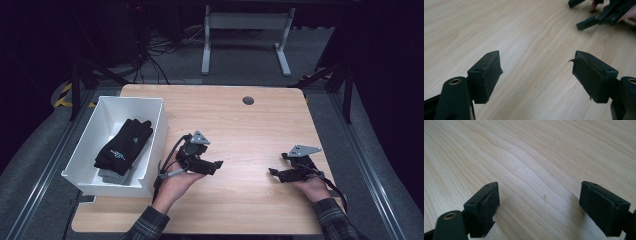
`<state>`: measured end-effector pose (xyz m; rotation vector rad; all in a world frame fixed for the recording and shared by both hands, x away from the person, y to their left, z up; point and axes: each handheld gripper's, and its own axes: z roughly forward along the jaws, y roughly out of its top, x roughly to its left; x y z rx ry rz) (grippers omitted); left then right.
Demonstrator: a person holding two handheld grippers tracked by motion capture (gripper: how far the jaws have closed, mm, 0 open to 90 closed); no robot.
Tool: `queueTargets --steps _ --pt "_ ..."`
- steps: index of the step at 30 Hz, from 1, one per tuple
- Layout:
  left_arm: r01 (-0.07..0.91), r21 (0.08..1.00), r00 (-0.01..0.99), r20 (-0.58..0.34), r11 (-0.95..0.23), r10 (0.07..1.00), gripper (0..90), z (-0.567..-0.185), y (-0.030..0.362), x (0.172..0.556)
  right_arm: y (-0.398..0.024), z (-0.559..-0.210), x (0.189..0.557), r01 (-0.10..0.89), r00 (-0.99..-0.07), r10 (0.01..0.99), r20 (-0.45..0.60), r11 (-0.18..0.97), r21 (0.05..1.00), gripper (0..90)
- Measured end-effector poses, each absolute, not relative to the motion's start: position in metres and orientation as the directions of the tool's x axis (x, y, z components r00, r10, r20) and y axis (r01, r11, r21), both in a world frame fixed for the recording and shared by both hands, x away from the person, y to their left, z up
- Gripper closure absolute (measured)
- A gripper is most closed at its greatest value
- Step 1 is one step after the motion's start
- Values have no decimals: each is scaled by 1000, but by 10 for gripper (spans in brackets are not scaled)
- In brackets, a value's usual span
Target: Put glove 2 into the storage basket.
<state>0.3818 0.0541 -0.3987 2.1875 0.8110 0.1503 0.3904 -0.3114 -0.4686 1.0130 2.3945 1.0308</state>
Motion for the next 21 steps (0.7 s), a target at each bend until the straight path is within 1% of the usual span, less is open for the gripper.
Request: queueTargets --steps 2,3,4,6,10,16,21 --pt "502 707 792 -143 -498 594 231 -405 51 381 -311 -469 390 478 -686 727 -30 481 735 170" --pt "507 695 794 -145 -510 590 232 -419 47 380 -311 -469 390 478 -686 727 -30 482 735 170" --pt "507 695 794 -145 -510 590 233 -419 47 380 -311 -469 390 478 -686 727 -30 482 735 170" --pt "507 677 799 -135 -534 586 233 -436 42 380 -311 -469 390 478 -687 726 -30 481 735 170" --pt "495 662 807 -112 -562 580 229 -450 37 378 -311 -469 390 478 -687 726 -30 481 735 170" --pt "486 648 813 -89 -586 576 215 -460 34 377 -311 -469 390 478 -687 726 -30 482 735 169" --pt "453 641 826 -39 -620 563 190 -465 31 376 -311 -469 390 477 -688 725 -28 482 735 167"
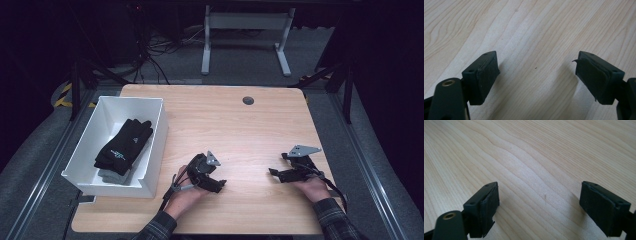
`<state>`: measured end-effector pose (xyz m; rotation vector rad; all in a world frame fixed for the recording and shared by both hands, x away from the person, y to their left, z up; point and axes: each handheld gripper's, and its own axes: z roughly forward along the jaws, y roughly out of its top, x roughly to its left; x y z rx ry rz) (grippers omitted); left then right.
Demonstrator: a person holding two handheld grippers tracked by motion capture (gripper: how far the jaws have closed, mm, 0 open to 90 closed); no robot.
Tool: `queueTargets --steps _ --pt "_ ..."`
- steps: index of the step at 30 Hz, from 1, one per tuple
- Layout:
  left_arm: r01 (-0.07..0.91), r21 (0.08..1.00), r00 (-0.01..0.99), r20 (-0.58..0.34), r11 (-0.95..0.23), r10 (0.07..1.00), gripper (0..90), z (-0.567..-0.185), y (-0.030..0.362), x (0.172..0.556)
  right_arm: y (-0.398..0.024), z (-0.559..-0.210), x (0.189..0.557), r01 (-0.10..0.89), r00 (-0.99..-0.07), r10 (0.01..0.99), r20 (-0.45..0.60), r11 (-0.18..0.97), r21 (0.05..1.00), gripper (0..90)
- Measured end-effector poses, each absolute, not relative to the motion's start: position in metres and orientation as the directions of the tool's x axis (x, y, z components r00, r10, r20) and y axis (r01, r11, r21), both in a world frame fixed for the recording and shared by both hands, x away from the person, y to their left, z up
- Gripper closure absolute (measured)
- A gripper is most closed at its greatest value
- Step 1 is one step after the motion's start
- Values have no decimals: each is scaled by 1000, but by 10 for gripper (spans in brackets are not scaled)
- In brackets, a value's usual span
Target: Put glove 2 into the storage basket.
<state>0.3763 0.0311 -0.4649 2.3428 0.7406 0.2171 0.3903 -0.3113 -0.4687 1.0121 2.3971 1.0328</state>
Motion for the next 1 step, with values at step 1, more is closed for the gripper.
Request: queueTargets --steps 1 --pt "449 642 827 -35 -621 561 187 -465 31 376 -311 -469 390 477 -688 725 -29 482 735 167"
